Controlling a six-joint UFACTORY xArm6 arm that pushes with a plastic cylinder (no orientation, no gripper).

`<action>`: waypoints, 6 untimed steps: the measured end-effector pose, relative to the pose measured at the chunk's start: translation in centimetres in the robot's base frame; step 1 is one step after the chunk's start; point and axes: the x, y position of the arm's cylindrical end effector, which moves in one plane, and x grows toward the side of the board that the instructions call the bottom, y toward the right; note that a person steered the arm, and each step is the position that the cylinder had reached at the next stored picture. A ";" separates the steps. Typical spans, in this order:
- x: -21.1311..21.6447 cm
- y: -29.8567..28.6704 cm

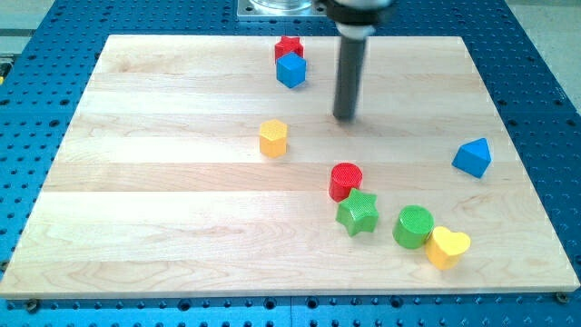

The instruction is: Move the blue cube and hexagon into the red star

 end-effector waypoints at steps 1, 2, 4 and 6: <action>4.7 -5.4; 5.0 -10.9; -4.6 -11.2; -11.7 -10.7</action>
